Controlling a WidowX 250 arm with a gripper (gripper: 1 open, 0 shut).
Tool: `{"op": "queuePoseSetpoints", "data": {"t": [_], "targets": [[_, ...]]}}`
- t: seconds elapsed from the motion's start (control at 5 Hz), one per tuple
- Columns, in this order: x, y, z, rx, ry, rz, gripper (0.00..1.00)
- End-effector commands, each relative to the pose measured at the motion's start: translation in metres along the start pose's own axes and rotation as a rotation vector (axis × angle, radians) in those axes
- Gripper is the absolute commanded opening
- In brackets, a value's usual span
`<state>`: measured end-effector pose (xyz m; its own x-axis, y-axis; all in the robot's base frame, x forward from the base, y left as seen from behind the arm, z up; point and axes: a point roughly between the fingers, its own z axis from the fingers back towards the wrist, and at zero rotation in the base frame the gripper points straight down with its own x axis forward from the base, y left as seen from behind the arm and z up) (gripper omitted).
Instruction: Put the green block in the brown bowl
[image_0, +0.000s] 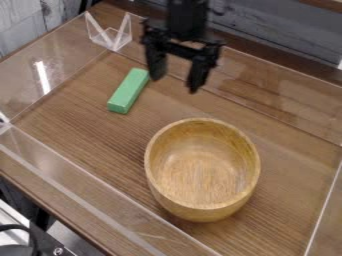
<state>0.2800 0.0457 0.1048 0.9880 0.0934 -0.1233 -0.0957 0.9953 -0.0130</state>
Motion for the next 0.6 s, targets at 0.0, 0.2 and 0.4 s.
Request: {"op": "queuePoseSetpoints", "data": {"t": [0.0,0.2,0.4], "targets": [[0.000,0.044,-0.003,0.003,-0.069,0.038,1.00],[0.000,0.078,-0.015,-0.010,-0.096,0.107,1.00],[0.003,0.086,-0.027,-0.016,-0.103,0.120,1.00]]}}
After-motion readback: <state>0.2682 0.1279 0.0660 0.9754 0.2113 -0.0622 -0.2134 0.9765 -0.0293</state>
